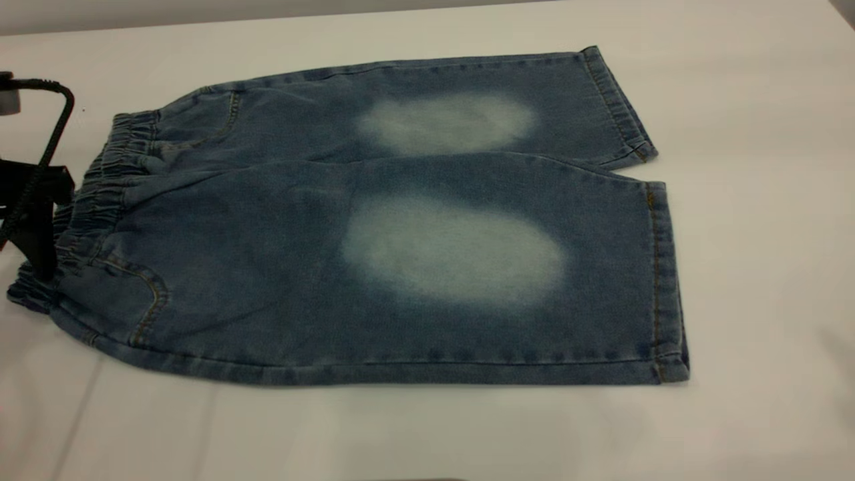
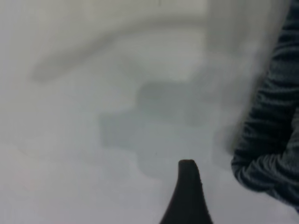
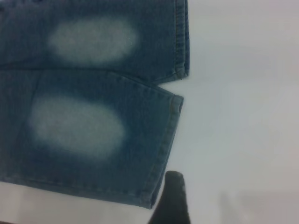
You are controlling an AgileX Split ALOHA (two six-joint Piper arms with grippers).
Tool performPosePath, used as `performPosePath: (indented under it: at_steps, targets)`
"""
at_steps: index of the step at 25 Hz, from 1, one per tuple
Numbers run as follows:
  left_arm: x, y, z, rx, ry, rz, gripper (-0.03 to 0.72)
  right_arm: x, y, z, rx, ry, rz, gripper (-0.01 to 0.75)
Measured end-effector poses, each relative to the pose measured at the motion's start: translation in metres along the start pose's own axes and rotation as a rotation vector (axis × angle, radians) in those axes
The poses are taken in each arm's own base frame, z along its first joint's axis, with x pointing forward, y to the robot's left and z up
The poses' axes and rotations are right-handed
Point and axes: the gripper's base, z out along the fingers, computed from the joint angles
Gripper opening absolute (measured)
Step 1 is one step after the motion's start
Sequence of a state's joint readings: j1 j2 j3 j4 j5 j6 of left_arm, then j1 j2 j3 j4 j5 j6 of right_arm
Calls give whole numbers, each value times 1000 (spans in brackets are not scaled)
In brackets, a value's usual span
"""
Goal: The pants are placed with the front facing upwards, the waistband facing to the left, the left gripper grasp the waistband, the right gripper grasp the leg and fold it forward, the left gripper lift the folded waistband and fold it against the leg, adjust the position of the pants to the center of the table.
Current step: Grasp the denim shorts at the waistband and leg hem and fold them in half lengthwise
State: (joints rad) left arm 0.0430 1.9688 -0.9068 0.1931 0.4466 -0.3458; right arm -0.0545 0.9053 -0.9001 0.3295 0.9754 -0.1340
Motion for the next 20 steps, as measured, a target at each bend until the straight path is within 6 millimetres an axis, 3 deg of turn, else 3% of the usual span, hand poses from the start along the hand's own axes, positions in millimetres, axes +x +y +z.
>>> performPosePath:
  at_steps: [14, 18, 20]
  targets:
    - [3, -4, 27, 12, 63, -39, 511, 0, 0, 0, 0, 0, 6, 549]
    - [2, -6, 29, 24, 65, -63, 400, 0, 0, 0, 0, 0, 6, 549]
    - [1, -7, 29, 32, 62, -74, 278, 0, 0, 0, 0, -1, 6, 549]
